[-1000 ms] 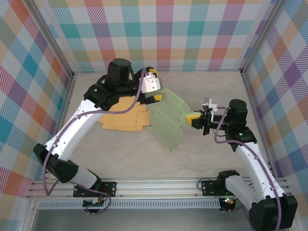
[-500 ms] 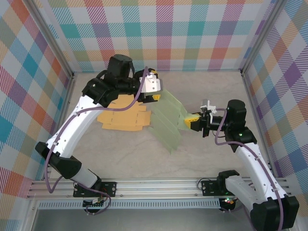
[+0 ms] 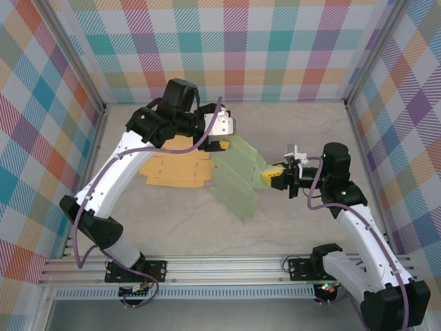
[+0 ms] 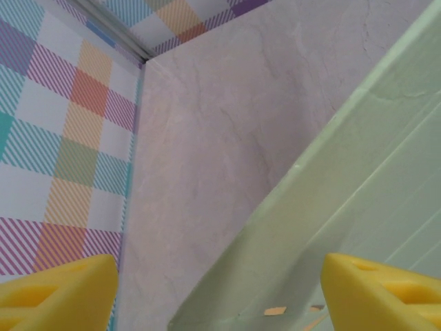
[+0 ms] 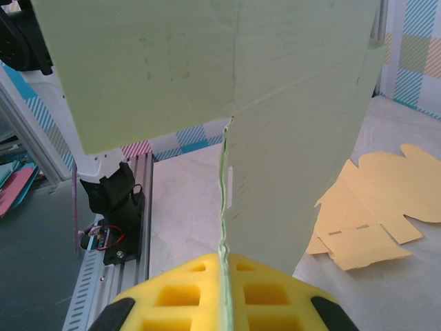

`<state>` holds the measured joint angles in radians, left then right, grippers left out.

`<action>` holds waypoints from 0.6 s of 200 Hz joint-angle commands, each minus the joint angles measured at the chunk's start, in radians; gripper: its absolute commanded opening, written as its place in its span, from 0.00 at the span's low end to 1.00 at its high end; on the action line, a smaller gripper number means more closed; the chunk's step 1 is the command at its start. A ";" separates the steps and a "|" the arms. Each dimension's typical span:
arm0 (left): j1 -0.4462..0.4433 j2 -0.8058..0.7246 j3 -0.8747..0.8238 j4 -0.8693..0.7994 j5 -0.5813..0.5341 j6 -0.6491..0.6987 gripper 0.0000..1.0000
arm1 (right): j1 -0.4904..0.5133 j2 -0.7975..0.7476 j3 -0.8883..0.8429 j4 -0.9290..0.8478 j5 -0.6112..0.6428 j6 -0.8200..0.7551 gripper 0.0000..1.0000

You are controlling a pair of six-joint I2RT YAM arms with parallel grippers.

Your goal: Fold the paper box

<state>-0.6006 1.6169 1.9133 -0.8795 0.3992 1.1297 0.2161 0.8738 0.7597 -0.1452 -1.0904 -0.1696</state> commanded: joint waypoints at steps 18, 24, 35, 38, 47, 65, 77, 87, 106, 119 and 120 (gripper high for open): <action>-0.005 0.033 0.057 -0.066 -0.007 0.034 0.75 | 0.006 -0.007 0.031 -0.010 -0.024 -0.038 0.00; -0.005 0.038 0.061 -0.067 -0.010 0.035 0.75 | 0.006 -0.008 0.030 -0.011 -0.021 -0.038 0.00; -0.007 0.046 0.070 -0.069 -0.018 0.035 0.72 | 0.006 -0.009 0.031 -0.014 -0.015 -0.041 0.00; -0.007 0.047 0.070 -0.071 -0.020 0.036 0.70 | 0.006 -0.009 0.030 -0.014 -0.013 -0.041 0.00; -0.007 0.053 0.076 -0.077 -0.025 0.038 0.67 | 0.006 -0.010 0.027 -0.014 -0.008 -0.042 0.00; -0.008 0.057 0.076 -0.087 -0.030 0.040 0.63 | 0.006 -0.011 0.026 -0.012 0.000 -0.044 0.00; -0.008 0.056 0.071 -0.090 -0.033 0.038 0.59 | 0.007 -0.010 0.026 -0.012 0.011 -0.045 0.00; -0.008 0.051 0.056 -0.087 -0.038 0.040 0.54 | 0.006 -0.010 0.022 -0.008 0.022 -0.045 0.00; -0.011 0.044 0.023 -0.070 -0.061 0.038 0.42 | 0.006 -0.006 0.015 0.000 0.041 -0.044 0.00; -0.014 0.033 -0.010 -0.047 -0.080 0.033 0.33 | 0.006 -0.001 0.007 0.011 0.056 -0.038 0.00; -0.014 0.032 -0.012 -0.045 -0.080 0.032 0.32 | 0.007 -0.001 0.006 0.012 0.058 -0.038 0.00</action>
<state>-0.6060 1.6703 1.9507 -0.9352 0.3435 1.1637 0.2169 0.8738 0.7597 -0.1539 -1.0515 -0.1738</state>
